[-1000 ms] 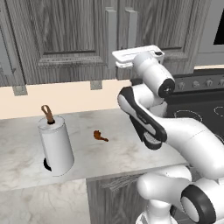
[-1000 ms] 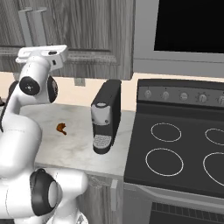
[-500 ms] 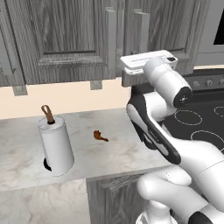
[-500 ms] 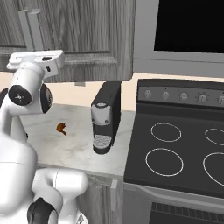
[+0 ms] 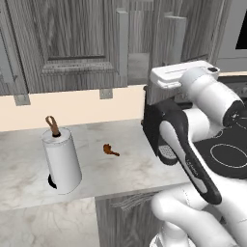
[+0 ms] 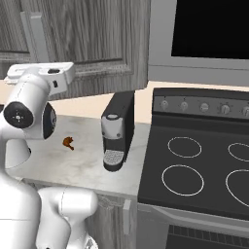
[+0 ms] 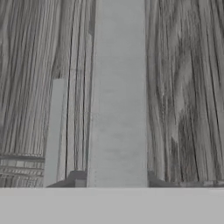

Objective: Retrieve the tupperware from the cabinet, then place the raw meat into the tupperware to avoid contamination.

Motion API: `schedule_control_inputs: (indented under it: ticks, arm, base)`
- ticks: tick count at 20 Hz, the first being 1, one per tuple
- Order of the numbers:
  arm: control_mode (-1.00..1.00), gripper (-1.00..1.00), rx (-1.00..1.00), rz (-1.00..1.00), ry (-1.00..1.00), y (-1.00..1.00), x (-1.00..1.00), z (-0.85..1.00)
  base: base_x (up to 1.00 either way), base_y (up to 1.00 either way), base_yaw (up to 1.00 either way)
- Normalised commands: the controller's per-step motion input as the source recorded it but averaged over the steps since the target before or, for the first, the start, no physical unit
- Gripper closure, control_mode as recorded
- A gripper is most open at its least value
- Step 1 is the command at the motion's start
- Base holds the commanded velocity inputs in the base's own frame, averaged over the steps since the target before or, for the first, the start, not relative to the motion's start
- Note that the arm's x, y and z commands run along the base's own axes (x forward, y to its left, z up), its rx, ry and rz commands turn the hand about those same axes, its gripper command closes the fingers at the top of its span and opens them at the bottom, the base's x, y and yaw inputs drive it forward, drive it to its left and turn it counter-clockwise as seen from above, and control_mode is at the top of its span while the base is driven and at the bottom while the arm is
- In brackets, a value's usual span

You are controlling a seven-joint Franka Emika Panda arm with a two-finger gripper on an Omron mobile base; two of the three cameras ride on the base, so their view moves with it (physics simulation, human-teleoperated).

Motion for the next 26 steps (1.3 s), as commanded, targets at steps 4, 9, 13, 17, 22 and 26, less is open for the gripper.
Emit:
schedule_control_inputs:
  ticks: [4,9,13,17,22,26]
  arm:
    - [-1.00,1.00,0.00,0.00,0.05,-0.45,-0.65,0.00]
    - [-1.00,1.00,0.00,0.00,0.04,-0.39,-0.48,0.00]
    - [-1.00,-1.00,0.00,0.00,0.01,-0.04,-0.02,0.00]
    - [-1.00,-1.00,0.00,0.00,0.00,-0.01,-0.02,0.00]
    - [-1.00,-1.00,0.00,0.00,-0.04,-0.11,-0.31,0.07]
    - [-1.00,-1.00,0.00,0.00,-0.11,-0.06,-0.44,0.15]
  base:
    - [0.00,0.00,0.00]
    - [0.00,0.00,0.00]
    - [0.00,0.00,0.00]
    - [0.00,0.00,0.00]
    - [0.00,0.00,0.00]
    - [0.00,0.00,0.00]
